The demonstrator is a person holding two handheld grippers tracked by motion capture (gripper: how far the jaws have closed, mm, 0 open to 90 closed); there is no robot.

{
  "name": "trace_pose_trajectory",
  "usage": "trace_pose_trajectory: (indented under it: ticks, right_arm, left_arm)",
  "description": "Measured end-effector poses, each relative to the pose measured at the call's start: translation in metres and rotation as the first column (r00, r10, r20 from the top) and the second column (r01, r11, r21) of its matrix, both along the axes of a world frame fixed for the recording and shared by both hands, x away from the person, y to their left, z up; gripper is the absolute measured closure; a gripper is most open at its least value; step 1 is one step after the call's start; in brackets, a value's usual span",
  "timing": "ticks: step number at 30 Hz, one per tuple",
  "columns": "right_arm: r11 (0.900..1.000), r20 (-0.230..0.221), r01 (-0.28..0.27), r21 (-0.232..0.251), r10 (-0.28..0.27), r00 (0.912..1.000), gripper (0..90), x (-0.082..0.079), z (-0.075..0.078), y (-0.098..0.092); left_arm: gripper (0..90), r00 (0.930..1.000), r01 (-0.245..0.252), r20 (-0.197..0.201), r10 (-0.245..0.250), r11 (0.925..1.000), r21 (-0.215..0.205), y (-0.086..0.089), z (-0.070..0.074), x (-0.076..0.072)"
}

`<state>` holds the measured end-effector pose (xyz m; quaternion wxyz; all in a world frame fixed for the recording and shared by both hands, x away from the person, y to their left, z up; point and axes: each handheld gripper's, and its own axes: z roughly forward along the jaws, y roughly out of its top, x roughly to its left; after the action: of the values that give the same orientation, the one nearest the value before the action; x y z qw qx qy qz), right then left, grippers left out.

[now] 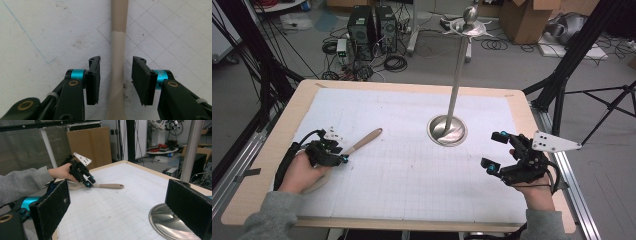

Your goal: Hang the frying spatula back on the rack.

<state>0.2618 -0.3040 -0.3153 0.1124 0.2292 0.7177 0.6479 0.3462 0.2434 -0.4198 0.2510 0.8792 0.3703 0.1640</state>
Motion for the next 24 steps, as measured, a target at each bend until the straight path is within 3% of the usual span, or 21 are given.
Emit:
trace_pose_trajectory:
  ticks: [11,19,24]
  right_arm:
    - [1.000,-0.007,0.000,0.000,0.000,1.0000,4.8,0.0002,-0.0009,-0.0003]
    - [1.000,-0.006,-0.002,-0.001,0.001,1.0000,4.8,0.0006,-0.0015,-0.0002]
    - [1.000,-0.004,-0.001,-0.003,0.001,1.0000,4.8,0.0007,-0.0018,-0.0005]
  left_arm:
    - [63.9,0.9998,-0.002,-0.017,0.002,0.9997,0.024,0.0022,0.0002,-0.0004]
    - [71.0,0.9990,0.005,-0.044,-0.004,0.9999,0.009,0.0026,0.0000,-0.0006]
    - [70.6,0.9986,-0.004,-0.053,0.005,1.0000,0.009,0.0032,0.0005,-0.0006]
